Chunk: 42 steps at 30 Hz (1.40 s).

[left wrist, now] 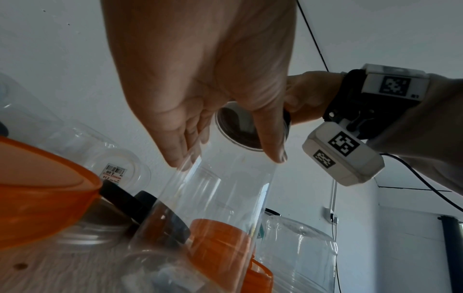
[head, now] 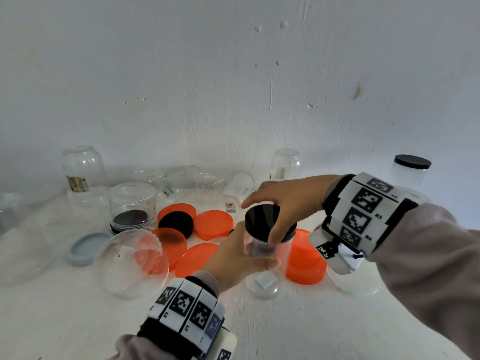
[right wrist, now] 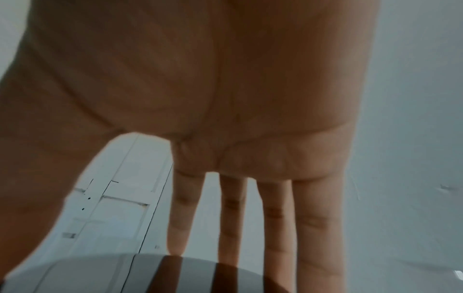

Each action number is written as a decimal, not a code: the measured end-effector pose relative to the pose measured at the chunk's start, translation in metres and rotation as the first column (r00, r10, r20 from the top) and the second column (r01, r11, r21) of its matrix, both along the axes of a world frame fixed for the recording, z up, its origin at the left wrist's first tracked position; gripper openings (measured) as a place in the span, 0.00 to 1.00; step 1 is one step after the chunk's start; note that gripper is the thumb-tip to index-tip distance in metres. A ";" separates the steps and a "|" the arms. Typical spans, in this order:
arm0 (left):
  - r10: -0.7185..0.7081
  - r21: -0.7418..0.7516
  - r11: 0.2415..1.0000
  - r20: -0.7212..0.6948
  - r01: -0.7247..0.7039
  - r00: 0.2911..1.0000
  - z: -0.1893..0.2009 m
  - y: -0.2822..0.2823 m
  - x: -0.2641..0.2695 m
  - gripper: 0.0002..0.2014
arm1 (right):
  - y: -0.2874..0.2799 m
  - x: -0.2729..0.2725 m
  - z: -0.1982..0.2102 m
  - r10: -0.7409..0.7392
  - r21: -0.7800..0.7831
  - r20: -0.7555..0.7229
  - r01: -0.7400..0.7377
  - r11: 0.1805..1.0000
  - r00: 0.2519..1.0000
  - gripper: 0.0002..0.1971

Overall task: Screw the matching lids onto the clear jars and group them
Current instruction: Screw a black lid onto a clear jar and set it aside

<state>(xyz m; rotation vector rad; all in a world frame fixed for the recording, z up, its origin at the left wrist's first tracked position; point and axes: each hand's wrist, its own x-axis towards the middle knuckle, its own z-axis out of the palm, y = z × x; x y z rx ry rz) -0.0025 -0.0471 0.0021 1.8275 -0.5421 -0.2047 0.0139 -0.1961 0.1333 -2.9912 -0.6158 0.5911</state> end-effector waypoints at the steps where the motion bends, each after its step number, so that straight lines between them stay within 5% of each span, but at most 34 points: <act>1: 0.002 0.001 1.000 0.005 -0.002 1.000 0.000 0.000 0.000 0.39 | -0.001 0.000 0.000 0.018 0.014 0.009 -0.018 1.000 1.000 0.38; 7: 0.016 0.020 1.000 -0.002 -0.015 1.000 -0.002 0.002 0.001 0.36 | 0.003 0.002 -0.015 -0.084 -0.009 0.197 0.087 0.996 0.977 0.38; 14: 0.012 0.007 1.000 0.010 -0.012 1.000 -0.001 0.000 0.000 0.36 | -0.006 -0.002 -0.009 -0.003 0.077 0.040 0.000 0.997 0.999 0.40; 23: 0.017 -0.011 1.000 0.002 -0.017 1.000 -0.003 0.001 0.001 0.32 | -0.002 -0.011 -0.034 -0.177 0.144 0.302 0.139 0.980 0.937 0.37; 29: 0.008 -0.003 1.000 0.021 -0.008 1.000 -0.002 0.001 0.000 0.33 | -0.010 -0.014 -0.028 -0.055 0.219 0.138 0.024 0.975 0.989 0.39; 37: 0.010 -0.013 1.000 -0.009 -0.010 1.000 -0.004 0.001 0.001 0.36 | -0.003 -0.016 -0.043 -0.183 0.182 0.360 0.124 0.975 0.915 0.37; 42: 0.014 -0.006 1.000 0.008 -0.014 1.000 -0.005 0.001 0.002 0.34 | -0.012 -0.017 -0.035 -0.070 0.279 0.145 0.027 0.960 0.987 0.38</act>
